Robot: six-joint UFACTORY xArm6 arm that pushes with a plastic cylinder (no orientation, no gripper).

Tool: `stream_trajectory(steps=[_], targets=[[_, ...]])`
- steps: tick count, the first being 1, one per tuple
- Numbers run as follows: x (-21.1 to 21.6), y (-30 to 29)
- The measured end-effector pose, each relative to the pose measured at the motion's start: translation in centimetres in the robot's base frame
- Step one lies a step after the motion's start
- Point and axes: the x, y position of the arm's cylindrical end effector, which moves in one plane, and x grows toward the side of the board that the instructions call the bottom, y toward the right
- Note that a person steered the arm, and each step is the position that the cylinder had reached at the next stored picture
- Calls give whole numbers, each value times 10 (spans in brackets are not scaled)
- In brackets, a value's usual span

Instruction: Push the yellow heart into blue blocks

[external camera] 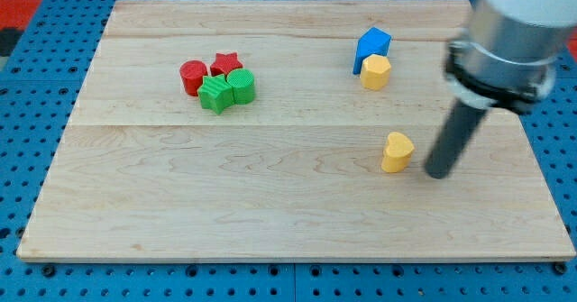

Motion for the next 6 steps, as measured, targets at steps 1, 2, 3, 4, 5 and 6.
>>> stream_trajectory(steps=[1, 2, 3, 4, 5, 6], targets=[[-43, -50], [-78, -69], [-50, -73], [-54, -100], [-54, -129], [-51, -167]])
